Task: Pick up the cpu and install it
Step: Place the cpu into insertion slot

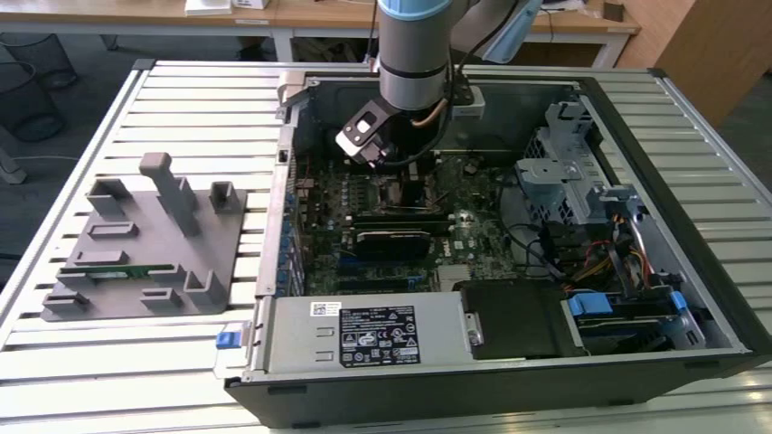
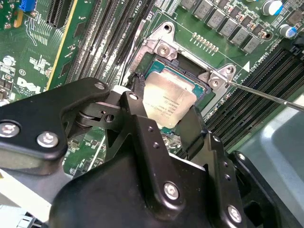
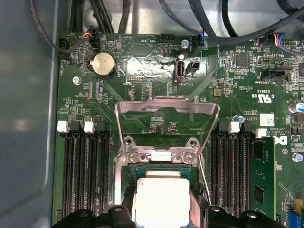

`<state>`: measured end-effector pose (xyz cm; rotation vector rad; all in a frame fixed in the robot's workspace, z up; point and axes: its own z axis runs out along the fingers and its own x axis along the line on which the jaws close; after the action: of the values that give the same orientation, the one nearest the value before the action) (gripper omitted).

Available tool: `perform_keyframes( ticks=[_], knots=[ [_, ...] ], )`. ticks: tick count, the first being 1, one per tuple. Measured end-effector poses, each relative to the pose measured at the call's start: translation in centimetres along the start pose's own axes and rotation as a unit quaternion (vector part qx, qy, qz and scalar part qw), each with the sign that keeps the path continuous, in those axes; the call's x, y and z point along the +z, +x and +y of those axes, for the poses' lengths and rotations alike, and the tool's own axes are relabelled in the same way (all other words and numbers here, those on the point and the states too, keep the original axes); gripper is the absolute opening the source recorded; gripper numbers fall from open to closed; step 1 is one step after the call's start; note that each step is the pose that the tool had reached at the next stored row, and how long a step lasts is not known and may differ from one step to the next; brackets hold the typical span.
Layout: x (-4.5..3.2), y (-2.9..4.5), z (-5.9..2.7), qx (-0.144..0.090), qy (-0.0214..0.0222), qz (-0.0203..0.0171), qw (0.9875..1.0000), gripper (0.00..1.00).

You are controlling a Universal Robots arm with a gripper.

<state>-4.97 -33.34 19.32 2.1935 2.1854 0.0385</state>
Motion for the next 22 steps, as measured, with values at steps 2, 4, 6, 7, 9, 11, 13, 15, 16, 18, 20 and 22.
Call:
perform_keyframes(
  ticks=[2, 4, 6, 7, 9, 11, 13, 15, 16, 18, 20, 22],
  knots=[
    [0.02, 0.01, 0.0, 0.0, -0.0001, 0.0002, 1.0, 0.53],
    [0.02, 0.01, 0.0, 0.0, -0.0001, 0.0002, 1.0, 0.53],
    [0.06, 0.03, 0.02, 0.0, -0.0005, 0.0009, 1.0, 0.55],
    [0.05, 0.03, 0.01, 0.001, -0.0004, 0.0006, 1.0, 0.55],
    [0.02, 0.01, 0.01, 0.001, -0.0002, 0.0003, 1.0, 0.61],
    [-0.1, 0.0, 0.01, 0.001, -0.0001, 0.0003, 1.0, 0.61],
    [-0.15, 0.07, 0.02, 0.001, -0.0003, 0.0007, 1.0, 0.61],
    [-0.16, 0.2, 0.03, 0.001, -0.0001, 0.0005, 1.0, 0.61],
    [-0.15, 0.26, 0.03, 0.001, -0.0002, 0.0006, 1.0, 0.61],
    [-0.11, 0.32, 0.03, 0.001, -0.0002, 0.0009, 1.0, 0.61],
    [-0.1, 0.32, 0.03, 0.001, -0.0001, 0.001, 1.0, 0.61],
    [-0.1, 0.32, 0.03, 0.001, -0.0001, 0.001, 1.0, 0.61]
  ],
)
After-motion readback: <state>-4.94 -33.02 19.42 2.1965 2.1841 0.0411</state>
